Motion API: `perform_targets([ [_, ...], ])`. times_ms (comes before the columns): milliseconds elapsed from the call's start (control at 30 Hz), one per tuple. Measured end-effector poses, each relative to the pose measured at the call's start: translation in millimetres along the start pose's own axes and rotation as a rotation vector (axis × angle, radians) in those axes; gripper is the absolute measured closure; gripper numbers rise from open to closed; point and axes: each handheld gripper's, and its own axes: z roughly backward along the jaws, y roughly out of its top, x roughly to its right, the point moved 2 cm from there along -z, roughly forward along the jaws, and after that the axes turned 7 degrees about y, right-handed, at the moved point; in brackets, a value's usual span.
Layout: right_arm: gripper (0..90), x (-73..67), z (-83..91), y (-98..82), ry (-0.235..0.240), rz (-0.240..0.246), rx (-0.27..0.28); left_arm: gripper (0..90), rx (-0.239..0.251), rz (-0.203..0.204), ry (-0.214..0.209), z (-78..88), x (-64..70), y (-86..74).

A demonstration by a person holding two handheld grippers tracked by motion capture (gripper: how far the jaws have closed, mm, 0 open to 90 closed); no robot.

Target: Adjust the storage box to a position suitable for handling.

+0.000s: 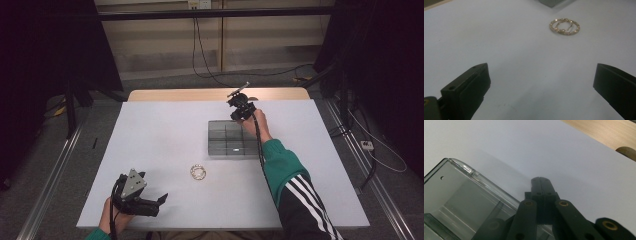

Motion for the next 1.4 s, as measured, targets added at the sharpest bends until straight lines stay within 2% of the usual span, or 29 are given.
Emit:
perform_targets([
  [833,90.0,-13.3,7.9,-10.4,0.031,0.020,-0.025,0.6,-0.001,-0.002,0.001,0.5,-0.5,0.2],
  [1400,90.0,-14.9,12.0,-14.8,0.036,-0.002,-0.049,0.6,0.001,-0.002,0.000,0.7,-0.2,0.3],
])
